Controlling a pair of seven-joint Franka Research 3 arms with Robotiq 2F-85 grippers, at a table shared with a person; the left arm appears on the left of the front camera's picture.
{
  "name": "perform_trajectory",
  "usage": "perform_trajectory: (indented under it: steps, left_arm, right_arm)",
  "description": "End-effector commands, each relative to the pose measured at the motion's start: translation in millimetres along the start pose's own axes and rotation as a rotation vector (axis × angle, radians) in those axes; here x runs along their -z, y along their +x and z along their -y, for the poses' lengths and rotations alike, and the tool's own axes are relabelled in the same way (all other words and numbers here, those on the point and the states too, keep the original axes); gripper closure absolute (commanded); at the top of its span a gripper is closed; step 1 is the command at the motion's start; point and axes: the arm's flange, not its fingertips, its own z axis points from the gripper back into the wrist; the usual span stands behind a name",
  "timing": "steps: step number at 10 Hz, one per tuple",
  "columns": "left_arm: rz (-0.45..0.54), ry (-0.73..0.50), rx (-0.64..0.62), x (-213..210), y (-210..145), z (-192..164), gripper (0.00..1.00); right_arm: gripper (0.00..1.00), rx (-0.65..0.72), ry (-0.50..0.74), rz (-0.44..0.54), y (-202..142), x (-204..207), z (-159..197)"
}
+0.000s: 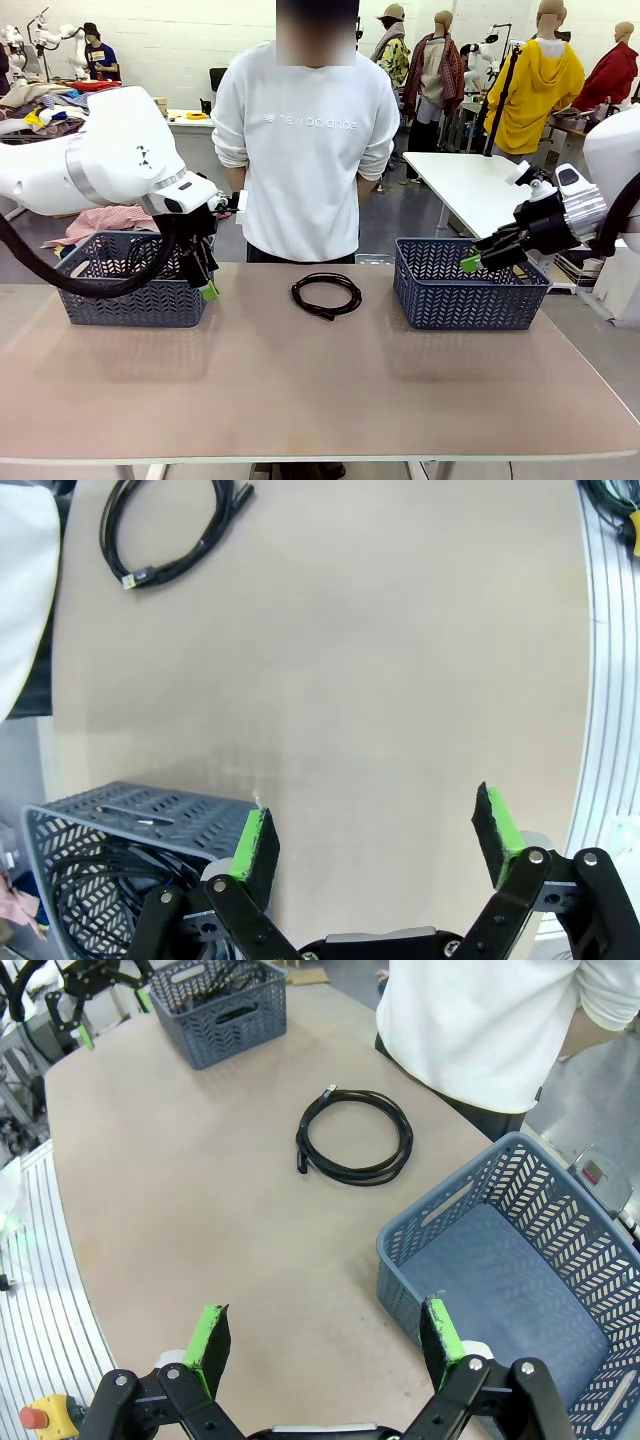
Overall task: Organize the cables according to human instructions.
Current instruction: Pick up a bundle of cables and place it in the basket indicated by the human.
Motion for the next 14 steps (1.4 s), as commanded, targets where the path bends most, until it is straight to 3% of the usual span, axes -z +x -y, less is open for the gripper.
perform_trajectory:
  steps: [1,14]
  left_arm:
    - [0.001,0.004,-0.004,-2.5,-3.0,-1.2,0.0]
    - [0.001,0.004,-0.004,-2.5,-3.0,-1.2,0.0]
  right_arm:
    - [0.0,-0.018,0.003,0.036,-0.3,3.6,2.5]
    - [0.0,-0.018,0.003,0.036,-0.3,3.6,2.5]
